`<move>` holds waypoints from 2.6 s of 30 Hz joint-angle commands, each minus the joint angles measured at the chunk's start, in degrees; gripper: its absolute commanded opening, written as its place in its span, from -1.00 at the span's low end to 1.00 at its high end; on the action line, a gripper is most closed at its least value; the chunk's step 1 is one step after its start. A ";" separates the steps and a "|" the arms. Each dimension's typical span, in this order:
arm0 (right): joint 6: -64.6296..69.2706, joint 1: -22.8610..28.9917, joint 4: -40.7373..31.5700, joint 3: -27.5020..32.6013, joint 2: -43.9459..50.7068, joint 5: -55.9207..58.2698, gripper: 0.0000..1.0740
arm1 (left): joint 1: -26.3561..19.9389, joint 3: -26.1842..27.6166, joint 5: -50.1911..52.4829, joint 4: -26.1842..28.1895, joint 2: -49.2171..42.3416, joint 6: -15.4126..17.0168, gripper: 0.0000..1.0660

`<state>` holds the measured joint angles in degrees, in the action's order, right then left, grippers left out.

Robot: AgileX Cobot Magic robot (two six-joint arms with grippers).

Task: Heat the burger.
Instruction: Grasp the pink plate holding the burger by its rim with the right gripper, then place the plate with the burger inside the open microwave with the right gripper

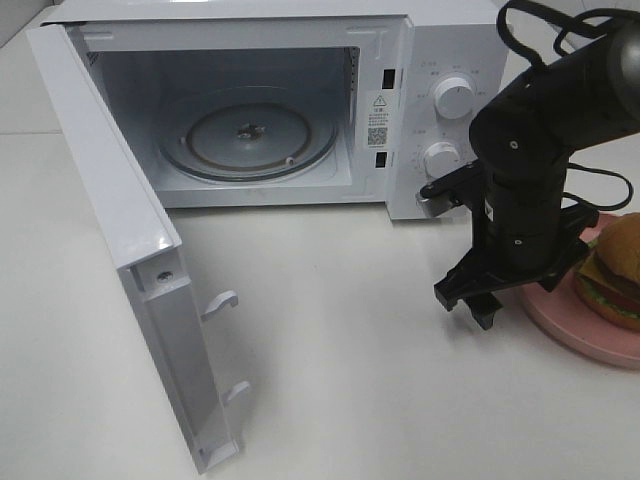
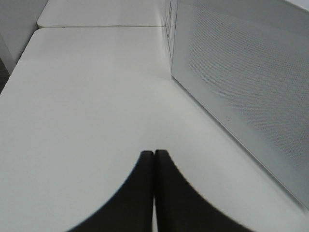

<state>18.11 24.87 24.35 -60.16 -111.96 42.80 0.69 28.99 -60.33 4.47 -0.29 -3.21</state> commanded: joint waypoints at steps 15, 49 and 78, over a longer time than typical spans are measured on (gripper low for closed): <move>-0.40 -4.30 -0.46 -0.17 -4.13 -3.84 -0.58 | -0.06 0.00 0.69 0.00 -1.03 0.06 -0.99; -12.72 -2.81 -7.56 0.97 10.08 2.81 -1.00 | -0.06 0.00 0.69 0.00 -1.03 0.06 -0.99; -35.41 25.90 -3.61 13.46 24.64 0.34 -1.00 | -0.06 0.00 0.69 0.00 -1.03 0.06 -0.99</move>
<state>-15.18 50.42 18.22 -46.70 -87.95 44.29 0.69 28.99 -60.33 4.47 -0.29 -3.21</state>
